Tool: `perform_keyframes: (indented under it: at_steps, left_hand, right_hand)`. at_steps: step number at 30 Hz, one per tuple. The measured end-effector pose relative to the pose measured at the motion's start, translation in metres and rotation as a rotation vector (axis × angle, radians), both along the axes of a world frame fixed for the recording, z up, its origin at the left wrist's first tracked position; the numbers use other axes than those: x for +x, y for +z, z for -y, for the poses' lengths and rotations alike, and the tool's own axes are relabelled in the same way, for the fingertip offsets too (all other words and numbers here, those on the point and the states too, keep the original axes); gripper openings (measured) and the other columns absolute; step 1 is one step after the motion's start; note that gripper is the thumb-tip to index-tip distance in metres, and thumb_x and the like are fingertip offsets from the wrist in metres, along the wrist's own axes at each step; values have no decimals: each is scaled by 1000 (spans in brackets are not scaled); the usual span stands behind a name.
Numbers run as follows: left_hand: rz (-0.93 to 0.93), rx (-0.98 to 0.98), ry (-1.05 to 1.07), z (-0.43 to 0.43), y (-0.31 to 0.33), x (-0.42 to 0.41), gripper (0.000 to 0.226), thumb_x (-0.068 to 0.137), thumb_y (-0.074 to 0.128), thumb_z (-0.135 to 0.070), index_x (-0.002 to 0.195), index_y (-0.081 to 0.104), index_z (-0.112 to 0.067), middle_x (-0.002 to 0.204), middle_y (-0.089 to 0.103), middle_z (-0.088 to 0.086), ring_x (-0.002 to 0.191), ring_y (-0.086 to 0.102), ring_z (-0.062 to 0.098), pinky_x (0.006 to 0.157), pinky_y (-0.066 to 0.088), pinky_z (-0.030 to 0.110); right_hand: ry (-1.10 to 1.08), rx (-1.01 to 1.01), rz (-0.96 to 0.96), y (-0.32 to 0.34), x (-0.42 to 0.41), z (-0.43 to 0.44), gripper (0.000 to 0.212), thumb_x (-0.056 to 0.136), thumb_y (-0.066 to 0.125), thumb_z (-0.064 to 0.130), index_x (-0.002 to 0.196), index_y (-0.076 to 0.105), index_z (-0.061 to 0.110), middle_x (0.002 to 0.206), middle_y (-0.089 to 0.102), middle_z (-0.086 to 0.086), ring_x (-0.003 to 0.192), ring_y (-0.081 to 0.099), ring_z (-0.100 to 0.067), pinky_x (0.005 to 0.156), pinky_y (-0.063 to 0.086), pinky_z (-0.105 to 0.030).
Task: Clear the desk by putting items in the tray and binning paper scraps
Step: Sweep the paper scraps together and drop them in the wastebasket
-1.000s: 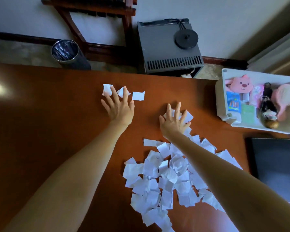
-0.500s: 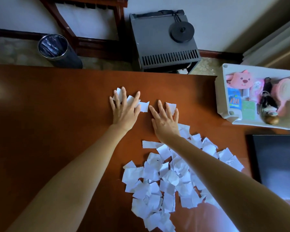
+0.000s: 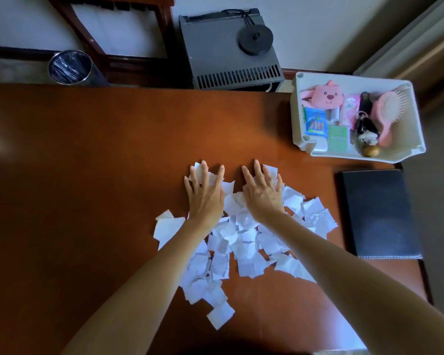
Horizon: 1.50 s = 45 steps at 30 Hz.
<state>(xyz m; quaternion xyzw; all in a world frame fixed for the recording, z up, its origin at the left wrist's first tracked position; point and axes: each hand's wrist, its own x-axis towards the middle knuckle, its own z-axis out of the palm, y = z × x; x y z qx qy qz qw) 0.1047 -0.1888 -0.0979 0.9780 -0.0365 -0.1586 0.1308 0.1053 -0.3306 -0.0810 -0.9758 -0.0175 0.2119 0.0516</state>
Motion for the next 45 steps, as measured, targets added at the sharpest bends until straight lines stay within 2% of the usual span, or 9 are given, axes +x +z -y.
perform_keyframes:
  at_steps: [5,10,18,22,27,33,37,41,45]
  left_hand:
    - [-25,-11,-35,49,11,-24,52,101,30,-21,150,11,-24,158,3,13,146,1,35,118,6,50]
    - [57,-31,40,91,42,-43,51,100,27,-23,149,16,-15,152,29,14,142,25,28,117,8,51]
    - [113,-58,96,120,56,-143,44,98,39,-20,140,40,-6,146,39,17,136,37,32,112,29,44]
    - [104,74,23,122,27,-189,50,85,63,-26,131,53,-9,137,47,27,125,47,46,94,45,57]
    - [170,166,41,118,-6,-198,63,90,29,-54,140,42,-19,143,39,26,132,36,49,104,31,60]
    - [389,110,50,124,-17,-185,40,78,71,-27,115,65,-12,105,65,17,91,63,37,75,53,42]
    - [452,54,71,131,-18,-181,34,82,65,-2,116,61,-6,108,60,19,96,57,36,79,51,41]
    - [542,-4,125,133,-16,-179,35,96,41,0,130,47,-3,124,51,16,113,48,30,89,46,34]
    - [595,-58,143,137,-2,-178,37,92,43,7,128,46,0,124,50,18,109,56,33,87,49,35]
  right_hand:
    - [-123,69,6,6,-15,41,51,101,25,32,149,13,20,159,7,-8,147,8,-25,117,7,-50]
    - [-10,281,201,28,-37,85,43,96,44,25,136,45,10,135,53,-13,123,48,-34,104,33,-41]
    - [65,338,342,34,-127,142,42,86,41,29,111,63,4,110,61,-21,95,62,-39,75,56,-45]
    - [227,190,185,3,-173,155,58,84,38,51,131,46,20,137,48,-19,122,50,-40,97,45,-50]
    - [265,50,294,-26,-179,156,60,85,33,58,135,46,27,136,52,-15,118,55,-37,94,47,-48]
    - [268,122,590,-31,-164,156,37,88,40,34,110,61,14,90,61,-15,72,59,-32,59,53,-34]
    - [277,167,663,-34,-161,153,15,80,59,13,94,61,7,79,60,-17,63,61,-35,39,37,-25]
    - [132,170,723,-27,-160,151,19,92,49,9,106,59,1,95,60,-20,75,61,-39,52,31,-30]
    - [-36,212,643,-13,-155,160,23,96,40,10,113,52,3,107,62,-21,91,58,-42,65,33,-35]
